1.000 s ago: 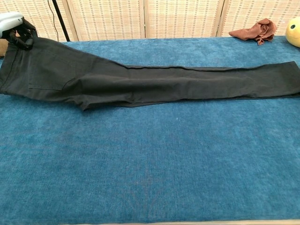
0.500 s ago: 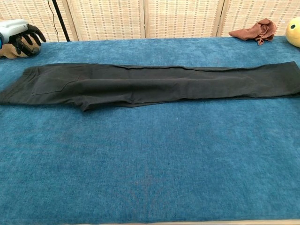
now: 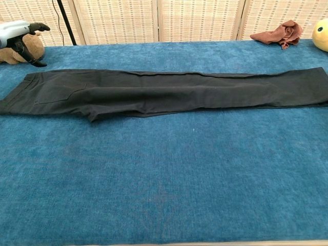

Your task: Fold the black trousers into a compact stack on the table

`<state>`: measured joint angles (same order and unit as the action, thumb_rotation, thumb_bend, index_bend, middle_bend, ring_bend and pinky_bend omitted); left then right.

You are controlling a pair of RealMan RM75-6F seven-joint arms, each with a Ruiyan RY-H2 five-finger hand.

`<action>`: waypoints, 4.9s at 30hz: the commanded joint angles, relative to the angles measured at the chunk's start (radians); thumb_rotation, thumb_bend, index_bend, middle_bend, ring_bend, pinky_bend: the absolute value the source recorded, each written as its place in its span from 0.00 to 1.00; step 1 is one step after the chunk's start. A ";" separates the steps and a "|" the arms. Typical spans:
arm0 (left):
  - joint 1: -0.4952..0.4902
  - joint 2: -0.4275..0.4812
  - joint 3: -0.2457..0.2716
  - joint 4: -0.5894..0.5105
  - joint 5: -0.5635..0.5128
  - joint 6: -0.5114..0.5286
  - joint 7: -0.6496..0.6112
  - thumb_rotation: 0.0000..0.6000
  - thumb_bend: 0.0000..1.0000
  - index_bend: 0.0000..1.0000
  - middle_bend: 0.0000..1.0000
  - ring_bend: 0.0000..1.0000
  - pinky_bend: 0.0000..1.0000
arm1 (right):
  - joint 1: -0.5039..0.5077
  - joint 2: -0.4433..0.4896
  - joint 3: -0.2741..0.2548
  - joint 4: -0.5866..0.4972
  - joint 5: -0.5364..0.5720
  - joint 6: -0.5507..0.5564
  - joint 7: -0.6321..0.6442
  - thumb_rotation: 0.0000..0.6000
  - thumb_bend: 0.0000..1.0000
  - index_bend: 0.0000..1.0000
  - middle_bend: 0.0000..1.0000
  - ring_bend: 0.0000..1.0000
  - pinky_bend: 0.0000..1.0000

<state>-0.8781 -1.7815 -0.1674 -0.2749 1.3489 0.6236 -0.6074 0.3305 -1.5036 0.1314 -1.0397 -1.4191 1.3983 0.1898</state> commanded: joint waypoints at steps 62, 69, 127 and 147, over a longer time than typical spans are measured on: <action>0.277 -0.086 0.177 0.098 0.165 0.292 -0.070 1.00 0.15 0.00 0.00 0.00 0.04 | -0.035 0.060 0.039 -0.094 -0.015 0.015 0.055 1.00 0.00 0.00 0.00 0.00 0.06; 0.280 -0.087 0.155 0.107 0.147 0.303 -0.071 1.00 0.24 0.00 0.00 0.00 0.04 | -0.036 0.065 0.039 -0.101 -0.017 0.015 0.057 1.00 0.00 0.00 0.00 0.00 0.06; 0.408 0.025 0.141 0.164 0.135 0.368 -0.020 1.00 0.51 0.65 0.42 0.34 0.40 | -0.037 0.081 0.030 -0.155 -0.040 0.014 0.060 1.00 0.00 0.01 0.00 0.00 0.07; 0.280 0.046 0.057 0.147 0.082 0.575 -0.066 1.00 0.51 0.65 0.42 0.34 0.40 | -0.037 0.080 0.031 -0.161 -0.038 0.014 0.052 1.00 0.00 0.01 0.00 0.00 0.07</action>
<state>-0.5946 -1.7473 -0.1038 -0.1288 1.4354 1.1800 -0.6729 0.2930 -1.4240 0.1623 -1.2004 -1.4572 1.4119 0.2420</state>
